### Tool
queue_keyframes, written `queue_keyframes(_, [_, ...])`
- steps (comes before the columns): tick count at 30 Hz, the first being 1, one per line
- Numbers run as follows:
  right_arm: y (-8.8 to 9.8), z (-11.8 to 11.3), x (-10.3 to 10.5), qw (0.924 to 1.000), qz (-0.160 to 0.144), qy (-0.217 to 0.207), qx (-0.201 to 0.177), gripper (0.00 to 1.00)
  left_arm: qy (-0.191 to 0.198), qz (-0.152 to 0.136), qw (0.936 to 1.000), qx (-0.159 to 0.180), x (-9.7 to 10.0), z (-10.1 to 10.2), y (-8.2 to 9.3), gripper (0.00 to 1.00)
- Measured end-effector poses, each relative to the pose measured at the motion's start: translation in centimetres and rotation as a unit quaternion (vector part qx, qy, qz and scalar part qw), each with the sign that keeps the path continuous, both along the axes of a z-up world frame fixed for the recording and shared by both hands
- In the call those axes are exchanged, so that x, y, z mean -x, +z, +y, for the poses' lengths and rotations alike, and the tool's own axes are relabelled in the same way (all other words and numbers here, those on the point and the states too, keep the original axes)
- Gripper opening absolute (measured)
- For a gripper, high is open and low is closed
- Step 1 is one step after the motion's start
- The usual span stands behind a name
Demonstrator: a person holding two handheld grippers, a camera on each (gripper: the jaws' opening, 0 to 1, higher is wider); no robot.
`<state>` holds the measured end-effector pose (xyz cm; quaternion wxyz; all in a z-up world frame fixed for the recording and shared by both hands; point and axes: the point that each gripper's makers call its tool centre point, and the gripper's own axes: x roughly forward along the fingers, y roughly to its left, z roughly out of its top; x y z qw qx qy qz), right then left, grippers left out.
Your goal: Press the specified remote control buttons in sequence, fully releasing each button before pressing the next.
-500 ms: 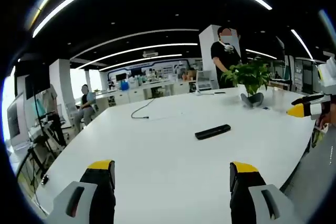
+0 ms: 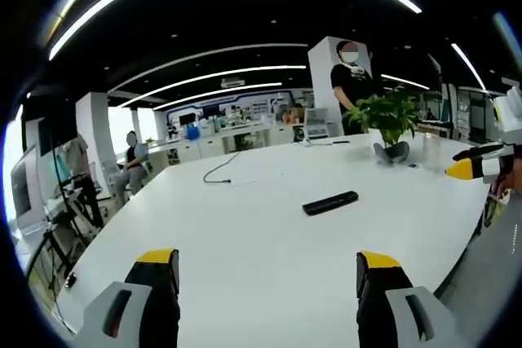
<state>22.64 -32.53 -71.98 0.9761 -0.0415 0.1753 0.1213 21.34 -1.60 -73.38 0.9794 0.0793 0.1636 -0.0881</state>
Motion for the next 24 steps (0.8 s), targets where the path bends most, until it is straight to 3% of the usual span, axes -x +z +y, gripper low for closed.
queue_keyframes(24, [-0.08, 0.05, -0.01, 1.0, 0.001, 0.002, 0.003, 0.59, 0.002, 0.012, 0.9999, -0.007, 0.0, 0.14, -0.51, 0.93])
